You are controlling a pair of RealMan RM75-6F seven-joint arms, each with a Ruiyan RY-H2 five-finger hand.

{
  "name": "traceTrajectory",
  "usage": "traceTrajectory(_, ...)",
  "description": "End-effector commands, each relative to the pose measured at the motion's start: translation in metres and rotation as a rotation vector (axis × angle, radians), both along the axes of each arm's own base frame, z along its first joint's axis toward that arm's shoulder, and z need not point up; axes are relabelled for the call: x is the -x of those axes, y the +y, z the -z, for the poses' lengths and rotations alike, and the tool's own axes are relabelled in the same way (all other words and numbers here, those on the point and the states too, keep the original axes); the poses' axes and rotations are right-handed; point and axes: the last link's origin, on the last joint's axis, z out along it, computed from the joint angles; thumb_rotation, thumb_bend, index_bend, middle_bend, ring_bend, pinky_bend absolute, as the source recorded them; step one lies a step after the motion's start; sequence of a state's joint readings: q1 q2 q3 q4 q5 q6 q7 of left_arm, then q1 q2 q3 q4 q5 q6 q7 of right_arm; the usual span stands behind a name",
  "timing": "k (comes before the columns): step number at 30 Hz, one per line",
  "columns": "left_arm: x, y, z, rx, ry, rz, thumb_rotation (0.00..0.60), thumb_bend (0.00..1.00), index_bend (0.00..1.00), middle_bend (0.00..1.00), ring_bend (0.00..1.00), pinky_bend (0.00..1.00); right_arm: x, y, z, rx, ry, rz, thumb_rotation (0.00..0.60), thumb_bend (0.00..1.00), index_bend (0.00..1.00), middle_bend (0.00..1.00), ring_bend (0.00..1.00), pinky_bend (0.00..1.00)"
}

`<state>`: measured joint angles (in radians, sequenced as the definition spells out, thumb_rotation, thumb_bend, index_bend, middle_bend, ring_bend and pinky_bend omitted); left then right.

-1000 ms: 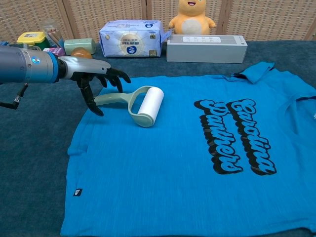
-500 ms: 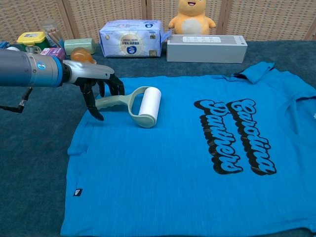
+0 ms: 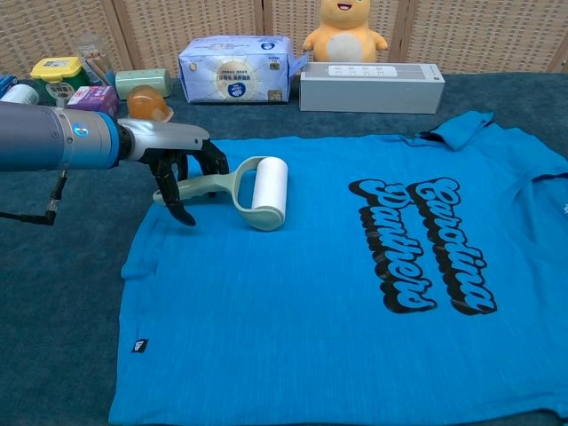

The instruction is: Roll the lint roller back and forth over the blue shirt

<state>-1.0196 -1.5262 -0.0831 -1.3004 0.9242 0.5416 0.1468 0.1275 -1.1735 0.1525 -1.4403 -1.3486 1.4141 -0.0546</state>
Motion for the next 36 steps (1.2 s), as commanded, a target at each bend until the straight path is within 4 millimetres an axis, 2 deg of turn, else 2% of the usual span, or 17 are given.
traceTrajectory(1, -0.002, -0.004, 0.005, 0.009, -0.004, -0.010, 0.600, 0.09, 0.34, 0.35, 0.20, 0.36, 0.000, 0.000, 0.000, -0.002, 0.001, 0.000, 0.600, 0.00, 0.12, 0.00, 0.00, 0.00)
traceTrajectory(4, -0.004, -0.007, 0.011, 0.012, -0.025, -0.033, 0.600, 0.11, 0.35, 0.35, 0.21, 0.38, 0.000, 0.000, 0.001, -0.004, -0.001, -0.001, 0.600, 0.00, 0.12, 0.00, 0.00, 0.00)
traceTrajectory(7, -0.006, -0.008, 0.014, 0.008, -0.043, -0.044, 0.600, 0.14, 0.39, 0.39, 0.27, 0.44, 0.000, -0.001, 0.000, -0.002, -0.004, -0.001, 0.600, 0.00, 0.12, 0.00, 0.00, 0.00)
traceTrajectory(14, -0.012, -0.012, 0.015, -0.014, -0.100, -0.051, 0.600, 0.24, 0.50, 0.54, 0.41, 0.58, 0.000, -0.001, 0.001, -0.007, -0.005, -0.001, 0.600, 0.00, 0.12, 0.00, 0.00, 0.00)
traceTrajectory(26, -0.012, -0.015, 0.020, -0.005, -0.179, -0.110, 0.600, 0.41, 0.56, 0.63, 0.47, 0.65, -0.001, -0.001, 0.002, -0.011, -0.010, -0.004, 0.600, 0.00, 0.12, 0.00, 0.00, 0.00)
traceTrajectory(32, -0.013, -0.010, 0.016, -0.025, -0.211, -0.102, 0.600, 0.39, 0.58, 0.69, 0.52, 0.70, -0.001, -0.001, 0.000, -0.009, -0.012, -0.002, 0.600, 0.00, 0.12, 0.00, 0.00, 0.00)
traceTrajectory(36, -0.014, -0.005, 0.012, -0.067, -0.192, -0.057, 0.600, 0.26, 0.64, 0.70, 0.52, 0.70, -0.001, 0.000, 0.000, -0.009, -0.011, -0.002, 0.600, 0.00, 0.12, 0.00, 0.00, 0.00)
